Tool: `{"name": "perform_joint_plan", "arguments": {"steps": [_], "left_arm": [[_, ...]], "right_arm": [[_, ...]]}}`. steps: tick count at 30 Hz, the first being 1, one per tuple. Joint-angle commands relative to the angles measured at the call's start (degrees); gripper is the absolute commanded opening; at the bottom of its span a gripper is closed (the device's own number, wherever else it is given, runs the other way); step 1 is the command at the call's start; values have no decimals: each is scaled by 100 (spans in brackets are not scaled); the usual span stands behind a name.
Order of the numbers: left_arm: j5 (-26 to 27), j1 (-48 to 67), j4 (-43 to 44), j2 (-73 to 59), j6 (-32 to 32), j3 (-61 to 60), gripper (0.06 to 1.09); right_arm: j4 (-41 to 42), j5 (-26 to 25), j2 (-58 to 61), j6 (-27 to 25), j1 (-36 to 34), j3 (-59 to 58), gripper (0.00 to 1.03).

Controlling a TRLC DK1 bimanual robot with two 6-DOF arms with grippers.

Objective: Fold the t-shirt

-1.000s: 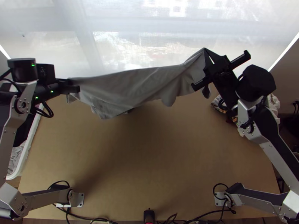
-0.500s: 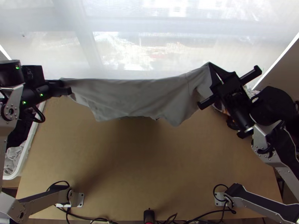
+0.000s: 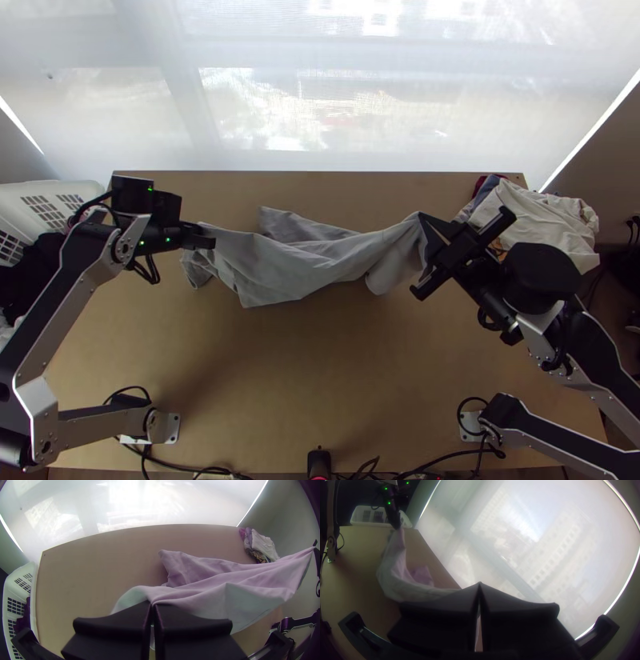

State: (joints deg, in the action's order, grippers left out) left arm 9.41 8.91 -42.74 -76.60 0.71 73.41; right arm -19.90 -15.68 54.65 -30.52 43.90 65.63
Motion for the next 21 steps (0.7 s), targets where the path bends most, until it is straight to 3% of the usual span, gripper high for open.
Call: {"name": "perform_joint_plan", "arguments": {"steps": [1, 7, 17, 19, 21], "left_arm": [[-62, 182, 1040, -989, 8, -345, 9], [-211, 252, 1664, -2079, -150, 271, 9], [-273, 419, 1980, -3792, -273, 1519, 10], [-282, 489, 1945, -4065, -264, 1765, 20], [-273, 568, 1576, -4285, -141, 2064, 49]], "right_arm": [[-357, -14, -271, 134, 128, -612, 2], [-409, -14, -262, 178, 119, -894, 2], [-304, -14, -130, 187, -101, -1201, 2], [-304, -14, -104, 178, -127, -1219, 2], [-304, -14, -69, 161, -154, -1219, 2]]}}
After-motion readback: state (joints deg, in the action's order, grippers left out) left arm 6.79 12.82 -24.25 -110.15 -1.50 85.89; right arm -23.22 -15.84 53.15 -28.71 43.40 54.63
